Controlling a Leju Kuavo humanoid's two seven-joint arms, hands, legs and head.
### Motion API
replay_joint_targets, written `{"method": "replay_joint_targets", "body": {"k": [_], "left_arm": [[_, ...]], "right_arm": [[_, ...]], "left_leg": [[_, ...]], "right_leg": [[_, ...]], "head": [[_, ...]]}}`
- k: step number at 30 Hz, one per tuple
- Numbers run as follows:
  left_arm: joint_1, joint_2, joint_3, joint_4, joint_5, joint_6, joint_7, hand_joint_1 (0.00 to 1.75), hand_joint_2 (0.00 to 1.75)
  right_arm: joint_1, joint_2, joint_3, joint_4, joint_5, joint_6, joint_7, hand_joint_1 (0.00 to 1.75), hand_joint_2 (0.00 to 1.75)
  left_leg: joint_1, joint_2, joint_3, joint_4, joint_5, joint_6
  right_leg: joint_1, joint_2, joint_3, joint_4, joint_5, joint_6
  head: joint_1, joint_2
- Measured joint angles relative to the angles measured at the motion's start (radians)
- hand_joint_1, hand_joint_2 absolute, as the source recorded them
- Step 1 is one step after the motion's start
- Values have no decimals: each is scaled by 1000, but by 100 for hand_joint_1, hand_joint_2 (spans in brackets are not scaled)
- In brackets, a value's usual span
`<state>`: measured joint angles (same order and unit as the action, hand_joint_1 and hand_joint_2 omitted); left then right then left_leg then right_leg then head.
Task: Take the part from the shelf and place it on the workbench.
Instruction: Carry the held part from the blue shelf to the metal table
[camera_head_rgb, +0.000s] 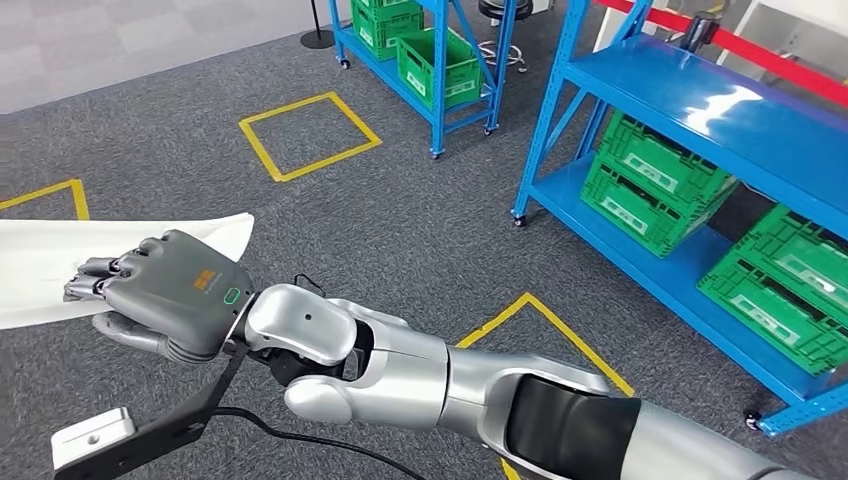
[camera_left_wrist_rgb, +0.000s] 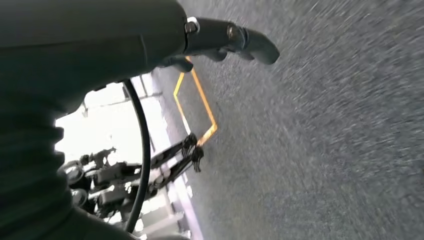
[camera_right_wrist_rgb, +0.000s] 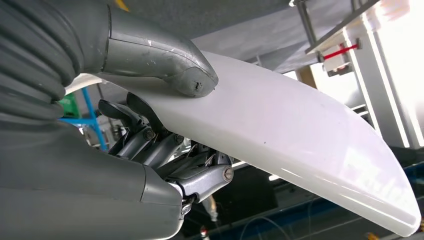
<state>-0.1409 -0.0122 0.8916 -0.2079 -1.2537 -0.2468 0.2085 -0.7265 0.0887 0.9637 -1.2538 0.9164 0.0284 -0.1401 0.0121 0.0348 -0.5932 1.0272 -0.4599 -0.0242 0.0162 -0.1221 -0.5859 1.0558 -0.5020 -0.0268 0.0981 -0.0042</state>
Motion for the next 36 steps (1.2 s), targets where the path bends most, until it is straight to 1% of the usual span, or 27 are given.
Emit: {"method": "replay_joint_targets", "body": {"k": [1, 3, 4, 5, 6, 7, 8, 10, 12, 14, 15, 16, 18, 19, 20, 22, 23, 24, 25, 27, 28, 30, 31, 33, 34, 35, 36], "left_arm": [[0, 0, 0, 0, 0, 0, 1, 0, 175], [-3, 0, 0, 0, 0, 0, 1, 0, 175], [-4, 0, 0, 0, 0, 0, 0, 0, 175], [-4, 0, 0, 0, 0, 0, 0, 0, 175], [-2, 0, 0, 0, 0, 0, 0, 0, 175], [-1, 0, 0, 0, 0, 0, 0, 0, 175], [-1, 0, 0, 0, 0, 0, 1, 0, 175], [-1, -1, 0, 0, 0, 0, 1, 0, 175], [-1, -1, 0, 0, 1, 0, 1, 0, 175], [3, -1, 0, 0, 1, 0, 2, 0, 175], [4, -1, 0, 1, 1, 0, 2, 0, 175], [4, 0, 0, 1, 1, 0, 3, 0, 175], [0, 0, 0, 1, 1, 0, 4, 0, 175], [-3, 0, 0, 1, 1, 0, 3, 0, 175], [-4, 0, 0, 1, 1, 0, 3, 0, 175], [-3, 0, 0, 1, 1, 0, 3, 0, 175], [-2, -1, 0, 1, 0, 0, 4, 0, 175], [-1, 0, 0, 1, 0, 0, 5, 0, 175], [-1, 0, 0, 1, 0, 0, 6, 0, 175], [-4, 0, 0, 0, 1, 0, 6, 0, 175], [-4, 0, 0, 0, 2, 0, 6, 0, 175], [0, 0, 1, 0, 5, 0, 5, 0, 175], [2, -1, 1, 0, 7, 0, 4, 0, 175], [3, -1, 1, 0, 7, 0, 4, 0, 175], [2, -1, 1, 0, 7, 0, 4, 0, 175], [0, -1, 1, 0, 7, 0, 4, 0, 175], [0, -1, 1, 0, 7, 0, 4, 0, 175]], "right_arm": [[-2, 0, -1, 0, -1, 0, -1, 175, 175], [-4, -1, -1, 2, -3, 1, -2, 175, 175], [-2, -2, -2, 3, -4, 2, -1, 175, 175], [-1, -4, -2, 4, -4, 2, -1, 175, 175], [0, -4, -2, 5, -4, 2, -1, 175, 175], [0, -5, -2, 6, -4, 3, -2, 175, 175], [-1, -5, -2, 6, -4, 3, -3, 175, 175], [-5, -5, -2, 6, -6, 3, -6, 175, 175], [-9, -5, -2, 7, -8, 4, -9, 175, 175], [-12, -3, -2, 8, -10, 5, -10, 175, 175], [-14, 0, -1, 8, -11, 5, -10, 175, 175], [-17, 2, -1, 8, -12, 5, -11, 175, 175], [-21, 5, -1, 9, -13, 6, -11, 175, 175], [-22, 5, -1, 9, -13, 6, -11, 175, 175], [-21, 5, -1, 10, -13, 7, -11, 175, 175], [-19, 5, 0, 13, -14, 8, -10, 175, 175], [-19, 5, 0, 14, -15, 8, -10, 175, 175], [-19, 5, 0, 15, -16, 9, -10, 175, 175], [-19, 5, 0, 15, -16, 9, -10, 175, 175], [-18, 6, 0, 15, -16, 8, -11, 175, 175], [-18, 6, 0, 15, -16, 7, -13, 175, 175], [-18, 7, 0, 17, -16, 5, -15, 175, 175], [-18, 8, 0, 17, -16, 4, -16, 175, 175], [-20, 9, 0, 18, -16, 2, -18, 175, 175], [-19, 9, 0, 19, -16, 2, -18, 175, 175], [-17, 8, 0, 21, -16, 1, -19, 175, 175], [-14, 7, 0, 22, -16, 1, -18, 175, 175]], "left_leg": [[3, -12, -1, -2, 4, 6], [6, -35, -7, -3, 9, 14], [6, -49, -10, -2, 11, 15], [6, -64, -13, -1, 13, 15], [6, -80, -16, 0, 14, 14], [7, -95, -17, 1, 16, 12], [7, -111, -17, 2, 17, 9], [9, -138, -21, 3, 21, 0], [10, -158, -28, 0, 27, -13], [14, -174, -35, -2, 33, -28], [12, -162, -41, 7, 30, -33], [9, -138, -55, 32, 16, -36], [4, -77, -101, 129, -40, -38], [4, -61, -126, 185, -70, -38], [4, -53, -148, 234, -93, -39], [4, -46, -161, 275, -101, -41], [5, -41, -144, 253, -84, -42], [5, -30, -111, 198, -55, -43], [4, -6, -71, 126, -30, -42], [0, 30, -14, 22, 0, -31], [-2, 36, -7, 6, 2, -23], [-4, 11, -9, 5, 6, -8], [-2, -1, -10, 4, 8, -2], [4, -23, -11, 1, 14, 9], [5, -35, -14, 1, 16, 13], [6, -48, -17, 1, 17, 16], [6, -62, -19, 2, 19, 17]], "right_leg": [[-3, 30, -12, 30, -20, 7], [-11, 97, -66, 148, -83, 16], [-12, 111, -99, 214, -110, 18], [-14, 117, -122, 259, -122, 19], [-15, 119, -128, 269, -114, 19], [-16, 122, -114, 238, -88, 17], [-17, 132, -83, 174, -52, 14], [-19, 173, -20, 42, 1, 10], [-17, 190, 1, -10, 13, 6], [-16, 168, 1, -16, 20, -3], [-16, 156, 3, -21, 24, -10], [-17, 143, 5, -26, 27, -17], [-16, 118, 6, -31, 29, -27], [-14, 106, 5, -31, 29, -30], [-12, 95, 4, -31, 28, -31], [-11, 72, 3, -30, 28, -31], [-11, 59, 2, -29, 27, -30], [-12, 46, 2, -27, 25, -29], [-11, 33, 2, -24, 23, -25], [-5, 12, 2, -17, 16, -16], [-3, 2, 2, -15, 14, -11], [-1, -15, 5, -15, 12, -2], [-4, -4, 4, -9, 7, 4], [-10, 55, -19, 48, -30, 18], [-13, 90, -47, 107, -61, 23], [-14, 108, -81, 178, -92, 26], [-15, 115, -112, 239, -113, 27]], "head": [[1, 0], [4, 0], [5, 0], [5, 0], [4, 0], [5, 0], [4, 0], [5, 0], [6, 0], [7, 0], [6, 0], [3, 0], [-3, 0], [-4, 0], [-4, 0], [-5, 0], [-5, 0], [-5, 0], [-5, 0], [-4, 0], [-3, 0], [-1, 0], [-1, 0], [0, 0], [2, 0], [3, 0], [3, 0]]}}
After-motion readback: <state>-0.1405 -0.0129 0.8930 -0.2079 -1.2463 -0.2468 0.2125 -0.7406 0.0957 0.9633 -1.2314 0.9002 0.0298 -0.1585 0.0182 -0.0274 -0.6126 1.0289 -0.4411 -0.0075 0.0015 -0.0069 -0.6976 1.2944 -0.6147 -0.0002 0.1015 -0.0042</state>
